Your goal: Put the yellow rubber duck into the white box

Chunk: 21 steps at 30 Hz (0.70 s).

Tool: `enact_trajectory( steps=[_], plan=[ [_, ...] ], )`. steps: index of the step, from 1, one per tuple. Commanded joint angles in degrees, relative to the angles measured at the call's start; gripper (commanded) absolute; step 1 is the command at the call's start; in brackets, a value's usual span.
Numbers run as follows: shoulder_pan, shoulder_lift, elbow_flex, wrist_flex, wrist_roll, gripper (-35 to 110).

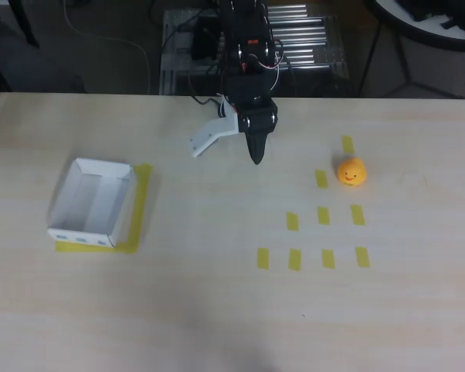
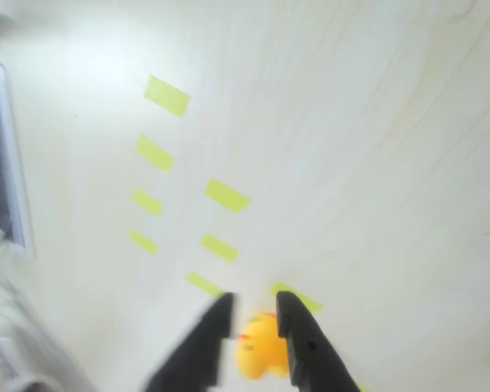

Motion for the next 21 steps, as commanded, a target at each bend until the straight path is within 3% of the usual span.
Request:
enact_trajectory(
  steps=[1,8,13,21],
  plan=[
    [-5.0,-2.5,-9.5,5.3,-9.8,26],
    [-8.1,-8.3,-17.1,15.5,-21.1,46],
    [-10.0,-13.4,-15.8,16.8,-30.9,62],
    [-16.2,-28.7,-20.2,16.9,-37.3,67]
  ],
)
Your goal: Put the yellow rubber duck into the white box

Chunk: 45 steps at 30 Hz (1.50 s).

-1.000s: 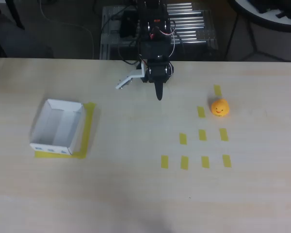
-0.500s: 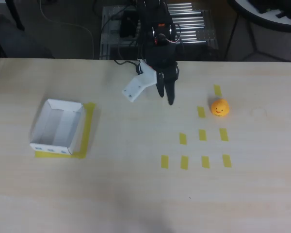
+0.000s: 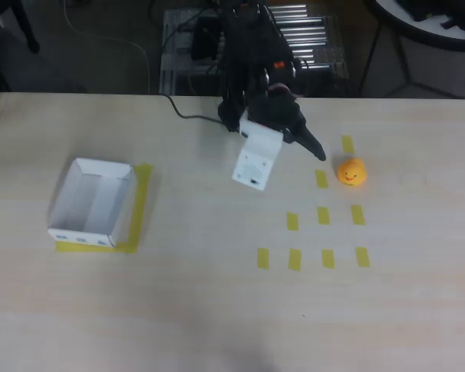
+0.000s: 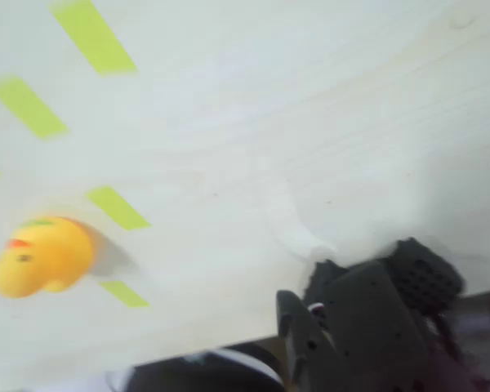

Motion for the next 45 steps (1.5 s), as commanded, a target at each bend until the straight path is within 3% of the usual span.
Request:
enact_trajectory(
  steps=[1,23,45],
  plan=[
    [-4.6,-7.6,-9.5,0.7,-4.0,67],
    [-22.1,-19.2,-15.1,1.2,2.2,68],
    [-25.0,-27.3,-14.4,-3.9,5.3,68]
  ],
)
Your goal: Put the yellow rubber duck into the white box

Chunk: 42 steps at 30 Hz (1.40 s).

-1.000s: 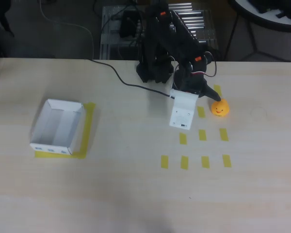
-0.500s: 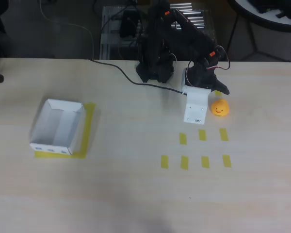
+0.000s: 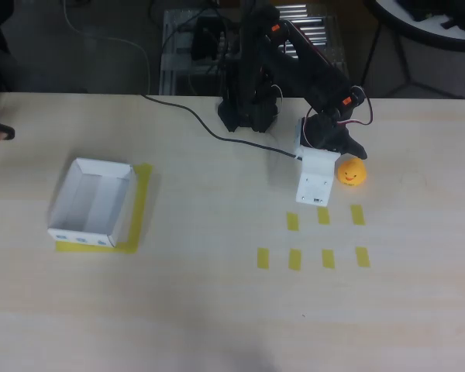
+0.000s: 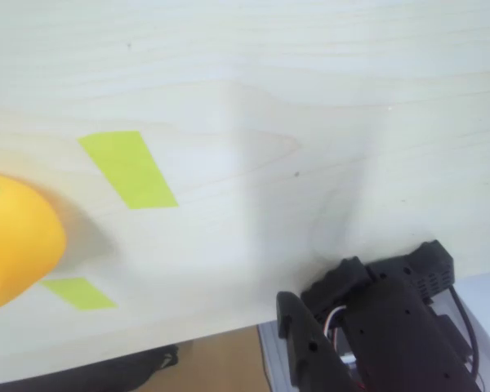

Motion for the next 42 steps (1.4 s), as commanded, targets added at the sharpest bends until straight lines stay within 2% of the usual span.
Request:
enact_trajectory(
  steps=[1,13,24,42],
  plan=[
    [-1.8,0.3,-4.2,-0.1,0.5,68],
    [-2.6,-5.2,-6.9,-1.5,2.2,68],
    [-5.9,-8.3,-17.1,1.7,7.6,70],
    [-8.3,-12.0,-14.1,-2.0,10.1,70]
  ],
)
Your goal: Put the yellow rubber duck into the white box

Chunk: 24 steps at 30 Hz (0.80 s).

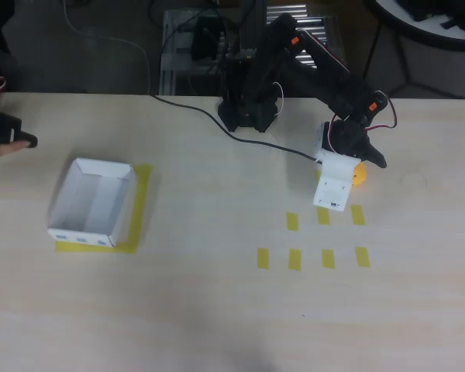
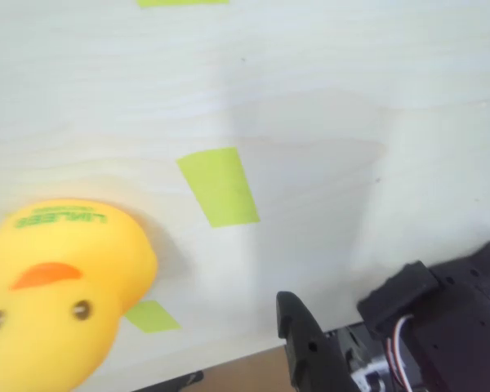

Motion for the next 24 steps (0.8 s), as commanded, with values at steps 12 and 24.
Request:
enact_trajectory(
  steps=[12,24],
  plan=[
    [-2.2,-1.9,-1.3,-2.9,0.9,68],
    [-3.6,-2.6,0.2,-5.0,2.5,65]
  ],
)
